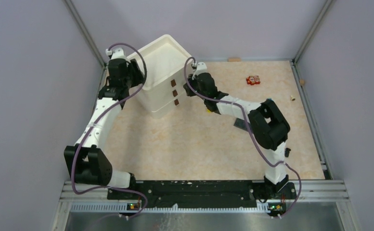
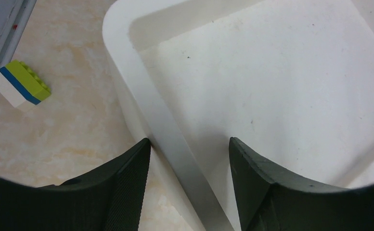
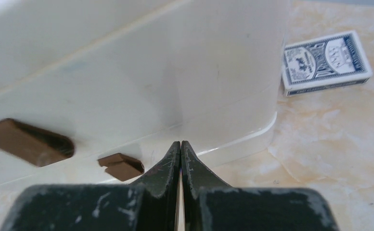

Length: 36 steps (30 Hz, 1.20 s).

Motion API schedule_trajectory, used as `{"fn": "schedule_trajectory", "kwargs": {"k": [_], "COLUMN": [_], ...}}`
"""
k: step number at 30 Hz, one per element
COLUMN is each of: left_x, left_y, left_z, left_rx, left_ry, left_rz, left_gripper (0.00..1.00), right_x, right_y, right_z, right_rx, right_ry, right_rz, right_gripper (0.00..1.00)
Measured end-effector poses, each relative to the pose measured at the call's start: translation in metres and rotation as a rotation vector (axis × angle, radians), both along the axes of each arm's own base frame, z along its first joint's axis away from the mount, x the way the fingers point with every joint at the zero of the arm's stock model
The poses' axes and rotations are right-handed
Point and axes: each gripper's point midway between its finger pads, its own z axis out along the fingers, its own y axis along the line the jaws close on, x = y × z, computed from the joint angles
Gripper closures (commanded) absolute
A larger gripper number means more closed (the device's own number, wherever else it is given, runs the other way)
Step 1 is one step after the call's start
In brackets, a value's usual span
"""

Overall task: Organize the makeup
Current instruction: Reset both arms

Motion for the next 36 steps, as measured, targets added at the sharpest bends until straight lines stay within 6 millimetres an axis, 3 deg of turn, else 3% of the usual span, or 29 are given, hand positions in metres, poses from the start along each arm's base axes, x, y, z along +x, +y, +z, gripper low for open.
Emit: {"fn": "schedule_trajectory", "kwargs": {"k": [6,10,12,15,18,22,24,31,36], "left_x": [-0.004,-0.007,-0.015,-0.029,-0.047,-0.075,-0.09,-0.126,-0.133], "left_y": [-0.01,-0.013,-0.013,-0.013,-0.013,-0.011,-0.009,-0.003,0.0], "left_z": [0.013,0.04,0.055,0.075,0.088,0.079,0.061,-0.006,-0.025], "left_rx": [0.014,0.03,0.04,0.051,0.056,0.062,0.064,0.085,0.101], "left_ry": [0.006,-0.038,-0.07,-0.12,-0.16,-0.17,-0.146,-0.019,0.029], "left_rz": [-0.048,-0.081,-0.099,-0.117,-0.126,-0.136,-0.136,-0.141,-0.138], "left_gripper": [0.02,0.01,0.01,0.01,0.01,0.01,0.01,0.01,0.01], "right_x": [-0.019,-0.038,-0.05,-0.074,-0.102,-0.139,-0.153,-0.19,-0.196], "right_y": [-0.022,-0.048,-0.071,-0.104,-0.131,-0.159,-0.171,-0.216,-0.23], "right_z": [0.059,0.111,0.135,0.151,0.152,0.143,0.139,0.101,0.08], "right_rx": [-0.009,0.007,0.014,0.013,0.0,-0.036,-0.051,-0.124,-0.16], "right_ry": [-0.069,-0.108,-0.127,-0.134,-0.127,-0.089,-0.072,0.023,0.083], "right_rz": [0.009,0.013,-0.001,-0.028,-0.044,-0.053,-0.067,-0.171,-0.227], "right_gripper": [1.0,1.0,1.0,1.0,1.0,0.97,0.94,0.62,0.45]}}
